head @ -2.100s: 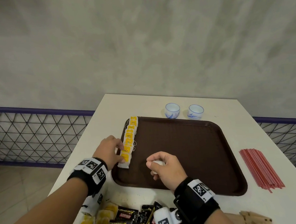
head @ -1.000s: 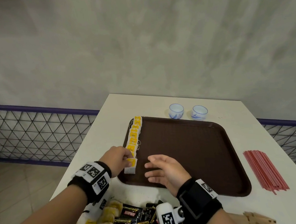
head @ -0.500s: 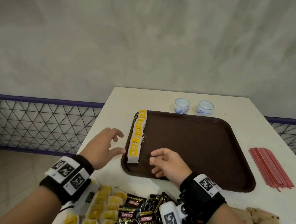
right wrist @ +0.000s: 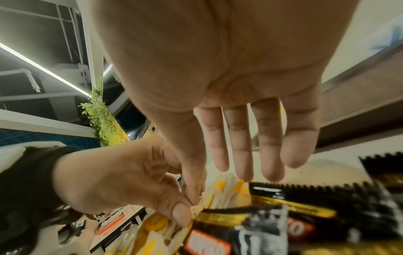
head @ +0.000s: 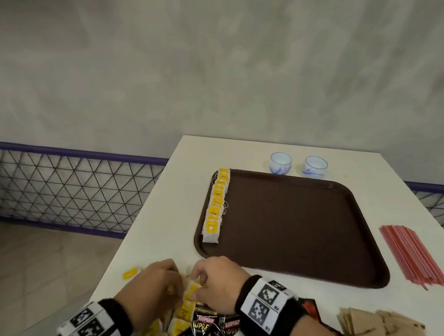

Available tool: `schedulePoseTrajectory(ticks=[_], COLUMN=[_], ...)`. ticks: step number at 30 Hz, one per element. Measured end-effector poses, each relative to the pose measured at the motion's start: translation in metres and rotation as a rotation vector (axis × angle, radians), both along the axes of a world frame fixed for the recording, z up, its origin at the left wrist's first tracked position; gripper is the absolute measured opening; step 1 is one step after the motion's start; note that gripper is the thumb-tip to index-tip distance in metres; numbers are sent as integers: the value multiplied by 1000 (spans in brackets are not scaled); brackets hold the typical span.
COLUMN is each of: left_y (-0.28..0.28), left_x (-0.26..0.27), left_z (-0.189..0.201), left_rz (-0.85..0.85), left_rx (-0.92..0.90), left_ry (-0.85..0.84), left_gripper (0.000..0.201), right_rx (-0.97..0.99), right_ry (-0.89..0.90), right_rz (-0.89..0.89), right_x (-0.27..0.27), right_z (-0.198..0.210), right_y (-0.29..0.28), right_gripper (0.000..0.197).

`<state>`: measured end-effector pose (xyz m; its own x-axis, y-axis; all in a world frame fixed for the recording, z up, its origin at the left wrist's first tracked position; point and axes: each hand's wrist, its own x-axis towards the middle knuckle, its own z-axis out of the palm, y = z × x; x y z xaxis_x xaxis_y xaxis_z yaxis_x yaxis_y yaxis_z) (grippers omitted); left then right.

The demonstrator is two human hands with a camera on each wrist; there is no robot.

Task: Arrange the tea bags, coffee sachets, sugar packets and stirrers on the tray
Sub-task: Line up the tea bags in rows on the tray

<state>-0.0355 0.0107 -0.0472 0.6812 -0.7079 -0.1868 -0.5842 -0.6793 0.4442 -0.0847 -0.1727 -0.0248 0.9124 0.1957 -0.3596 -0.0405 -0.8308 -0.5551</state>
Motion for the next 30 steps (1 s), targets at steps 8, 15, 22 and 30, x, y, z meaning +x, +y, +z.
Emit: schedulePoseTrajectory(ticks=[8,15,22,30], left_y=[-5,-26,-53,-73], left_x=[-3,3,26,20], left_z=[2,18,33,30], left_rz=[130,248,374,459], left_rx=[-192,-434,-670,-841], left_ry=[89,281,445,573], left_gripper=[16,18,11,22], right_rx=[35,435,918,1027], right_ry=[-47,-139,-52,-20], right_rz=[-132,-348,-548,-651], right_x=[4,7,15,16], right_z=[-10,-14,-6,-12], right_y=[5,-13,-40,-49], right_gripper=[24,20,9,12])
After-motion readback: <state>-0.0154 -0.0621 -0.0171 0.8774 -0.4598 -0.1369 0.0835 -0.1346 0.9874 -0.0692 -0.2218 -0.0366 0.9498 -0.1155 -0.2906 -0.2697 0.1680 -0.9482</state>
